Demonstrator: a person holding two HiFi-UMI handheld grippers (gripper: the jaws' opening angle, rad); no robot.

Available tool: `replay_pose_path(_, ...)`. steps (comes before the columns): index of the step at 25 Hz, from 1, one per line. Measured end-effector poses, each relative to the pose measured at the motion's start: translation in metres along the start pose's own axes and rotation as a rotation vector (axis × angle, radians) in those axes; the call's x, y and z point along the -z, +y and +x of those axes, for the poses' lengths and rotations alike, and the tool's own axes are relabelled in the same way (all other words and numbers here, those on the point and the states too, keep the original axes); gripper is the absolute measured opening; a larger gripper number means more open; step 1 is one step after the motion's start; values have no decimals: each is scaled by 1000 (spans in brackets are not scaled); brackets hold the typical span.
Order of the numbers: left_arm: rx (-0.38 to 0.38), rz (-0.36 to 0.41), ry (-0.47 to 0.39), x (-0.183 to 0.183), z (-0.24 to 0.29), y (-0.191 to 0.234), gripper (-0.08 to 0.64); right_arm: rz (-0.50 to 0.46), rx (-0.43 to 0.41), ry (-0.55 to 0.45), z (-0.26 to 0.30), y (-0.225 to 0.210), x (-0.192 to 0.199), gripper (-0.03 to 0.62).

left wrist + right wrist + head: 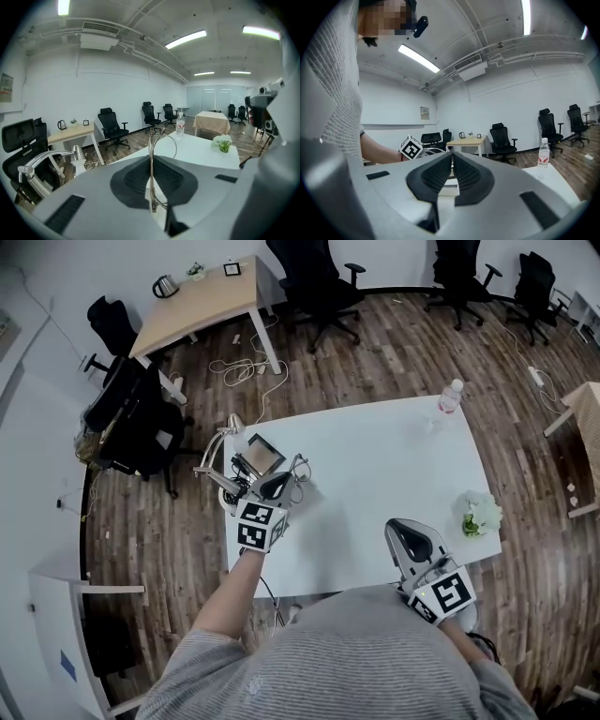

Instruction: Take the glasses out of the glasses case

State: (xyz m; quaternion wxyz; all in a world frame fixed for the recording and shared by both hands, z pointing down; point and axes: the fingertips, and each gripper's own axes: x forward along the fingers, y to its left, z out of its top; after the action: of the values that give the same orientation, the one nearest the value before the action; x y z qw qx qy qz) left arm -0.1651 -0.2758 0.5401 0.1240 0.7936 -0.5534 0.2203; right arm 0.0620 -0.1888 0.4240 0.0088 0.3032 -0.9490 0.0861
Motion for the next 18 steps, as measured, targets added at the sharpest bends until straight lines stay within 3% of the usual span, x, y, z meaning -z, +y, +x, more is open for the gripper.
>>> replay_pose_path(12, 16, -47, -95, -27, -20, -24, 25, -9, -6, 23, -3, 0, 7, 17)
replay_pose_path(18, 24, -44, -107, -34, -23, -22, 25, -66, 1, 66, 2, 0, 10, 14)
